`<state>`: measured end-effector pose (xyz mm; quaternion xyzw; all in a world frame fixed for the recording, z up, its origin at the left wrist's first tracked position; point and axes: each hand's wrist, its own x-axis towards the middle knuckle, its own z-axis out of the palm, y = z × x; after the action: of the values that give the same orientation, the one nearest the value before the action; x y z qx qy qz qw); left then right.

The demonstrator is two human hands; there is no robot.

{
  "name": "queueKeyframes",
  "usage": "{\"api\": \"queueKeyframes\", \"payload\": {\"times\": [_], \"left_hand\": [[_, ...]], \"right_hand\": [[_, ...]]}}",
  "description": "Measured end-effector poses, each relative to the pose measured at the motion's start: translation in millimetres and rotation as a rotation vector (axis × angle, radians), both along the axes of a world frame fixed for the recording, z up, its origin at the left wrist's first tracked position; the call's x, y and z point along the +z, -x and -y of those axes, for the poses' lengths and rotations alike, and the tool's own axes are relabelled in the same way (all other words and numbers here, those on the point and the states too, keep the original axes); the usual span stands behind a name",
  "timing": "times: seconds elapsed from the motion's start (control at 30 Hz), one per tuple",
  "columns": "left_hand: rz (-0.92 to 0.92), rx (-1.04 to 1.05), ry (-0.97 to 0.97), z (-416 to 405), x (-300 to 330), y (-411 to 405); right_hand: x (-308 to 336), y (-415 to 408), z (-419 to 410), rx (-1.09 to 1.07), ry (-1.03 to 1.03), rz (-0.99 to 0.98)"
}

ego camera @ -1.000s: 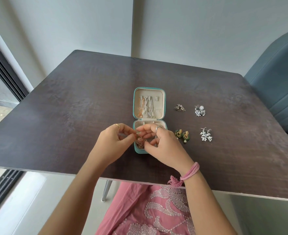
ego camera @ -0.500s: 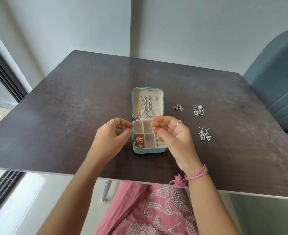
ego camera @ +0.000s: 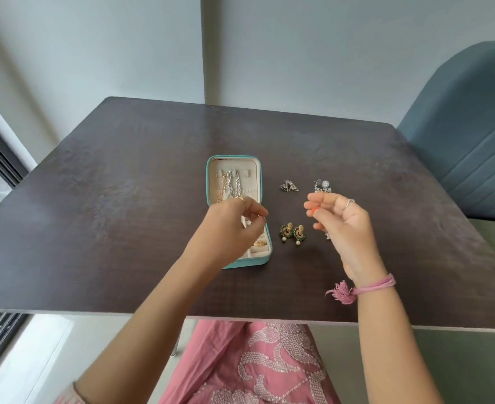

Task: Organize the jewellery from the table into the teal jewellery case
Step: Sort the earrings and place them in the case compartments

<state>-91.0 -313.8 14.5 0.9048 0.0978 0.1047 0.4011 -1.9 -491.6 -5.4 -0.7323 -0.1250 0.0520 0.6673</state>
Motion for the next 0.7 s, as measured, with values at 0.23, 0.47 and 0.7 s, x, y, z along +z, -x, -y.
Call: {"api": "queueKeyframes", "payload": {"times": [0.23,0.47,0.7], "left_hand": [[-0.093,-0.063,-0.211,26.7,3.9,-39.6],[-0.305,-0.136,-0.531,37.7,3.4,-75.4],[-0.409,-0.17,-0.615,48.2,-2.7,-89.8]], "right_hand": [[-6.7,-17.0,15.6,-0.008,0.366,0.013],[-9.2,-10.8,6.9,0.057,0.662,0.076],[-5.2,-9.7,-6.7,0.054,0.898,0.16]]}}
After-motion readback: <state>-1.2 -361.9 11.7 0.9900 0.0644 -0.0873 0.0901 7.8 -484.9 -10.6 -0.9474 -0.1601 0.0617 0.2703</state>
